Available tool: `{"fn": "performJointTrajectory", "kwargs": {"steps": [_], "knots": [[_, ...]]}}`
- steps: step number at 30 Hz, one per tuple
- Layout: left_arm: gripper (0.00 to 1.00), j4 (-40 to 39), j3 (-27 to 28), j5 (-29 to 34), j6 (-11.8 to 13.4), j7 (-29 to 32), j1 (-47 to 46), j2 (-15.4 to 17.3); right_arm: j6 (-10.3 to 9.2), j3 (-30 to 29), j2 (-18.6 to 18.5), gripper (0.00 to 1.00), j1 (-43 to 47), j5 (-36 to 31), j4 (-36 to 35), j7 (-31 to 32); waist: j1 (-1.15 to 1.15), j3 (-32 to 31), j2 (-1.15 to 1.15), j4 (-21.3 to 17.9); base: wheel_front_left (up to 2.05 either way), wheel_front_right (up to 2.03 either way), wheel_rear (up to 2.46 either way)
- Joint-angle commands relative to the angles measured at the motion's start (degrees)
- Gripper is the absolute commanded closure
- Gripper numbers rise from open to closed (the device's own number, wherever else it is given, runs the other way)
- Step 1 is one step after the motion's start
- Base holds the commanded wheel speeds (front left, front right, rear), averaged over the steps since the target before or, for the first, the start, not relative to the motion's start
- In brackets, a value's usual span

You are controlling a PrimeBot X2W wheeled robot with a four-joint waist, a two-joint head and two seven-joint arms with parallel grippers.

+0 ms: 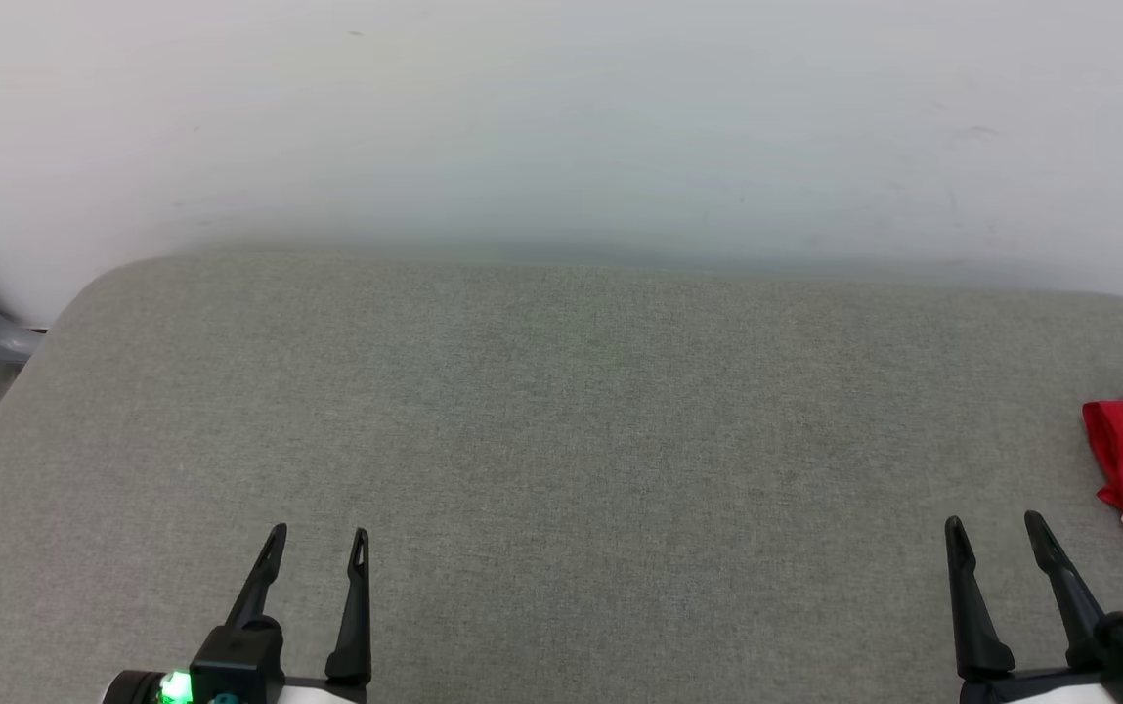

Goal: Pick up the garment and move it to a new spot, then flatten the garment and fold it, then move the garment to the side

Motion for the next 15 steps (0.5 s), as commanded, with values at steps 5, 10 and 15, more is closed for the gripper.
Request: {"fn": "performJointTrajectory", "kwargs": {"steps": [5,10,15], "knots": [[0.0,-0.6,-0.4,0.1,0.1,-0.1,1.1,-0.2,-0.09,-0.4,0.6,0.0,2.0,-0.3,-1.2,-0.2,0.0,-0.2,0.0,0.1,0.0,0.0,0.0],[0.0,-0.7,-0.5,-0.1,0.0,-0.1,1.3,-0.2,-0.09,-0.7,0.8,0.0,2.9,-0.2,-1.6,-0.2,0.0,-0.2,0.0,0.0,0.0,0.0,0.0],[0.0,-0.4,-0.3,-0.4,-0.3,-0.1,1.2,-0.1,-0.09,-0.9,0.9,0.0,3.1,-0.1,-1.6,-0.2,0.0,0.0,0.0,0.0,0.0,0.0,0.0]]}}
